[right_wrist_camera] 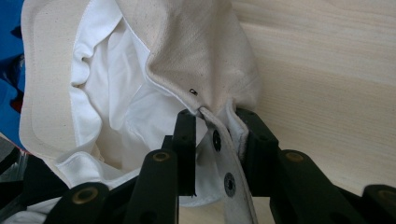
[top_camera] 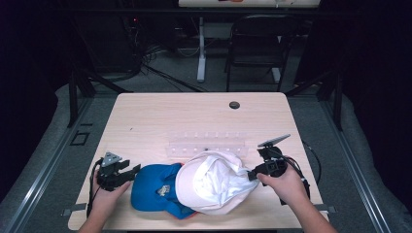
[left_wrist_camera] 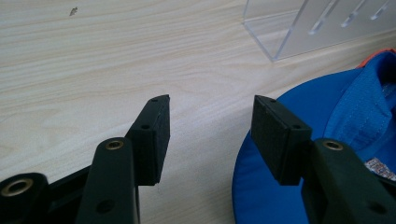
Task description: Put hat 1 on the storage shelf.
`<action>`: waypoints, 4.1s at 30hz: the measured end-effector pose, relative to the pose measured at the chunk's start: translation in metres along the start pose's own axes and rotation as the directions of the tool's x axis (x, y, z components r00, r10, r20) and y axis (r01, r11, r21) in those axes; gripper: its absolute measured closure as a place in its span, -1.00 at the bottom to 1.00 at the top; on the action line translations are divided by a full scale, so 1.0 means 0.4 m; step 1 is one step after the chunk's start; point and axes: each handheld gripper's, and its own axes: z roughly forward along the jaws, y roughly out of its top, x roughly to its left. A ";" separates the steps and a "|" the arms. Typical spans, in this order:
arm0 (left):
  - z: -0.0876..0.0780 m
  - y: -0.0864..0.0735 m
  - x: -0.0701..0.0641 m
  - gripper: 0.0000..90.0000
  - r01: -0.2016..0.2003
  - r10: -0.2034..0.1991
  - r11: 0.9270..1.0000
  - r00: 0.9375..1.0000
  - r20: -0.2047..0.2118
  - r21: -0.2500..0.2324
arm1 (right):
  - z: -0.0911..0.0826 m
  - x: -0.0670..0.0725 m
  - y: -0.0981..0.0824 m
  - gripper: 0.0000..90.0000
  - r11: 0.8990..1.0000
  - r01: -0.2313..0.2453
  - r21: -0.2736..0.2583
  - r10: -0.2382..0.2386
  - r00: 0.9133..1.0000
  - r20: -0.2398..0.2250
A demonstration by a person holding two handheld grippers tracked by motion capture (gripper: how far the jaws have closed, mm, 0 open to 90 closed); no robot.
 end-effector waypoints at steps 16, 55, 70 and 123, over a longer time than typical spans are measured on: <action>-0.002 0.000 0.001 0.07 0.000 0.000 1.000 1.000 -0.001 -0.002 | -0.055 0.059 0.027 0.80 1.000 -0.027 0.001 0.027 0.998 0.057; -0.001 0.000 0.003 0.07 0.011 -0.011 1.000 1.000 0.005 -0.004 | -0.181 0.178 0.118 0.81 0.998 -0.009 0.068 0.009 1.000 -0.005; -0.002 0.000 0.004 0.07 0.013 -0.013 1.000 1.000 0.005 -0.005 | -0.181 0.127 0.126 0.82 0.978 -0.164 0.130 0.199 0.920 -0.337; -0.001 0.000 0.004 0.06 0.005 -0.004 1.000 1.000 0.006 -0.010 | -0.298 0.116 0.200 0.82 0.924 -0.379 -0.048 0.227 0.647 -0.728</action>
